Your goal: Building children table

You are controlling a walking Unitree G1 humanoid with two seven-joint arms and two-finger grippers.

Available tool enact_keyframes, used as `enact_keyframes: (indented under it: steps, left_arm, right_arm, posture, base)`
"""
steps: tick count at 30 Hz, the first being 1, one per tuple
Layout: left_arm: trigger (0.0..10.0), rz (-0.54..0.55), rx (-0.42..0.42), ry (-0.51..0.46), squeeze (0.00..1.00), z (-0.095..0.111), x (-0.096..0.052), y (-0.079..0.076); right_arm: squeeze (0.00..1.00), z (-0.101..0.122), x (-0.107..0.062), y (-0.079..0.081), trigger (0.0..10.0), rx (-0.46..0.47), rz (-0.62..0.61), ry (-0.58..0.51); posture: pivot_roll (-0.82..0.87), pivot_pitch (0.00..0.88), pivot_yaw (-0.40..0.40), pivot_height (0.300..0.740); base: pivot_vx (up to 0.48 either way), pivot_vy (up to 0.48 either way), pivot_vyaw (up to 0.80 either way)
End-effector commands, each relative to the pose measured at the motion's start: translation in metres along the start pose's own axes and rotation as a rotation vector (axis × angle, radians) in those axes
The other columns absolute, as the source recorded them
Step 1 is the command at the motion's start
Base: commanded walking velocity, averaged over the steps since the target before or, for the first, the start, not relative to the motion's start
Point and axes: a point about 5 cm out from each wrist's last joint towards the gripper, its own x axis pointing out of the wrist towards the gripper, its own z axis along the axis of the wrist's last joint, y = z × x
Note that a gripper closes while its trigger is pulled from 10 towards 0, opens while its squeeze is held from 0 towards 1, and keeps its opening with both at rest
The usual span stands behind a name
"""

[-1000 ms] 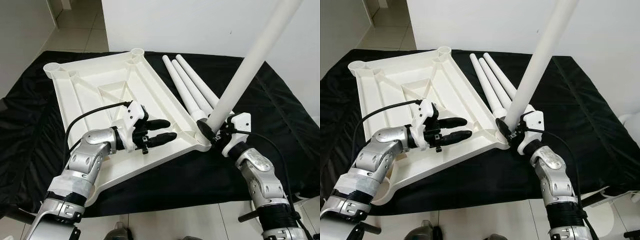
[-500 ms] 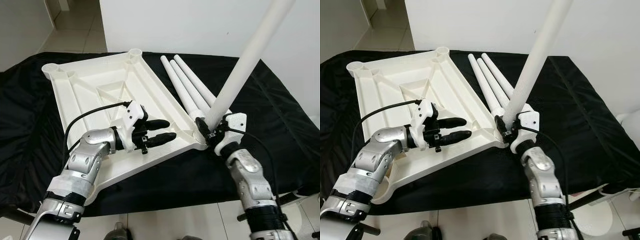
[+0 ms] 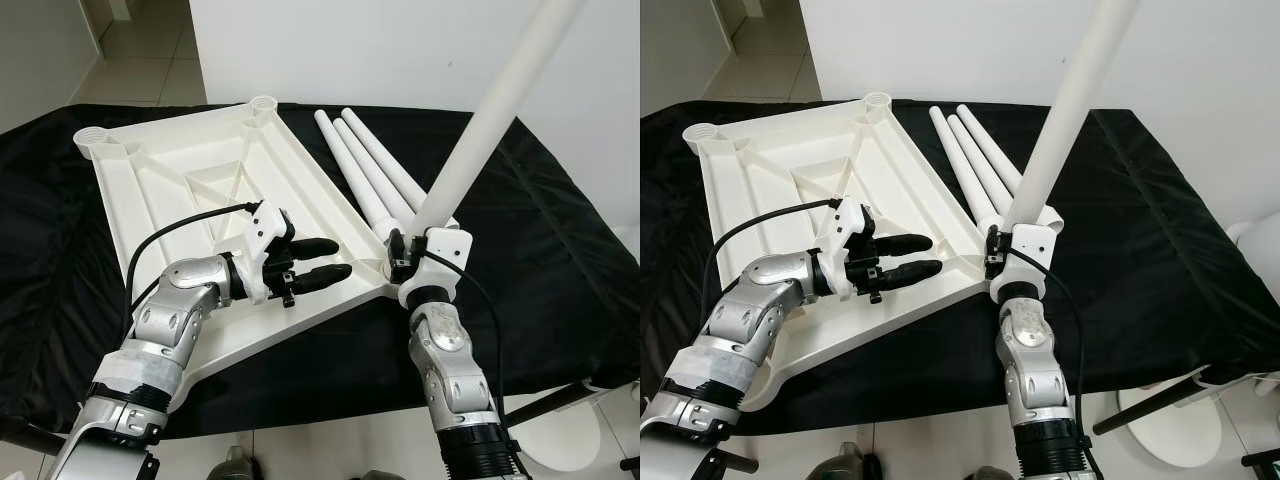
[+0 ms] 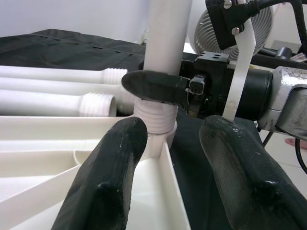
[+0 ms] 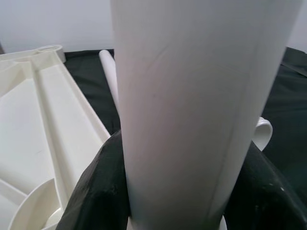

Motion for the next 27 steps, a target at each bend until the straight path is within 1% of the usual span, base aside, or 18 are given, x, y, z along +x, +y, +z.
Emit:
enact_keyframes:
  steps: [1,5,6,7,8,10,14,16,17,18,19,20,22,24,27]
  left_arm:
    - [10.0,0.031,-0.003,0.001,0.00,0.000,-0.001,0.002]
    - [10.0,0.030,-0.003,-0.001,0.00,0.000,-0.001,0.002]
    - [10.0,0.029,-0.002,-0.001,0.00,0.000,0.000,0.002]
    - [10.0,0.027,-0.001,-0.003,0.00,0.000,0.001,0.003]
    - [10.0,0.027,0.000,-0.004,0.00,0.000,0.002,0.003]
    - [10.0,0.025,0.002,-0.006,0.00,0.000,0.002,0.004]
    - [10.0,0.024,0.003,-0.007,0.00,0.000,0.003,0.003]
    - [10.0,0.026,0.004,-0.008,0.00,0.000,0.003,0.004]
    - [10.0,0.027,0.005,-0.009,0.00,0.001,0.003,0.004]
    - [10.0,0.027,0.005,-0.009,0.00,0.001,0.003,0.004]
    - [10.0,0.027,0.005,-0.010,0.00,0.001,0.003,0.004]
    - [10.0,0.027,0.005,-0.010,0.00,0.001,0.003,0.004]
    - [10.0,0.026,0.005,-0.011,0.00,0.001,0.003,0.004]
    - [10.0,0.025,0.004,-0.011,0.00,0.001,0.004,0.003]
    - [10.0,0.024,0.003,-0.012,0.00,0.001,0.004,0.003]
  right_arm:
    - [0.00,-0.016,-0.005,0.005,10.0,0.059,-0.048,0.099]
    - [0.00,-0.013,-0.004,0.011,10.0,0.059,-0.026,0.086]
    - [0.74,-0.011,-0.004,0.012,10.0,0.054,-0.024,0.078]
    - [1.00,-0.008,-0.003,0.012,10.0,0.045,-0.015,0.054]
    - [1.00,-0.006,-0.002,0.011,10.0,0.039,-0.011,0.037]
    - [1.00,-0.002,-0.001,0.009,10.0,0.065,-0.001,0.010]
    - [1.00,0.003,0.000,0.006,10.0,0.075,0.034,-0.015]
    - [1.00,0.009,0.002,-0.001,10.0,0.055,0.057,-0.040]
    - [0.91,0.011,0.003,-0.004,10.0,0.051,0.091,-0.050]
    - [0.91,0.013,0.003,-0.005,10.0,0.047,0.115,-0.056]
    - [0.00,0.014,0.003,-0.008,10.0,0.044,0.150,-0.057]
    - [0.00,0.015,0.004,-0.010,10.0,0.041,0.172,-0.058]
    - [0.00,0.016,0.005,-0.016,10.0,-0.005,0.240,-0.063]
    - [0.00,0.016,0.006,-0.019,10.0,-0.036,0.278,-0.066]
    - [0.00,0.016,0.007,-0.021,10.0,-0.041,0.286,-0.066]
  posture:
    - [0.01,0.027,-0.024,0.740]
    - [0.00,0.017,-0.025,0.740]
    - [0.00,0.017,-0.025,0.740]
    - [0.00,0.007,-0.025,0.740]
    - [0.00,0.007,-0.025,0.740]
    - [0.00,0.003,-0.026,0.740]
    - [0.00,0.000,-0.026,0.740]
    - [0.00,0.000,-0.028,0.740]
    - [0.00,0.000,-0.027,0.740]
    - [0.00,0.000,-0.028,0.740]
    - [0.00,0.000,-0.028,0.740]
    - [0.00,0.000,-0.028,0.740]
    - [0.00,0.004,-0.025,0.740]
    - [0.00,0.005,-0.022,0.740]
    - [0.00,0.005,-0.022,0.740]
  base:
    - [0.000,0.000,0.00]
    - [0.000,0.000,0.00]
    - [0.000,0.000,0.00]
    - [0.000,0.000,0.00]
    - [0.000,0.000,0.00]
    - [0.000,0.000,0.00]
    - [0.000,0.000,0.00]
    - [0.000,0.000,0.00]
    - [0.000,0.000,0.00]
    - [0.000,0.000,0.00]
    - [0.000,0.000,0.00]
    - [0.000,0.000,0.00]
    - [0.000,0.000,0.00]
    - [0.000,0.000,0.00]
    - [0.000,0.000,0.00]
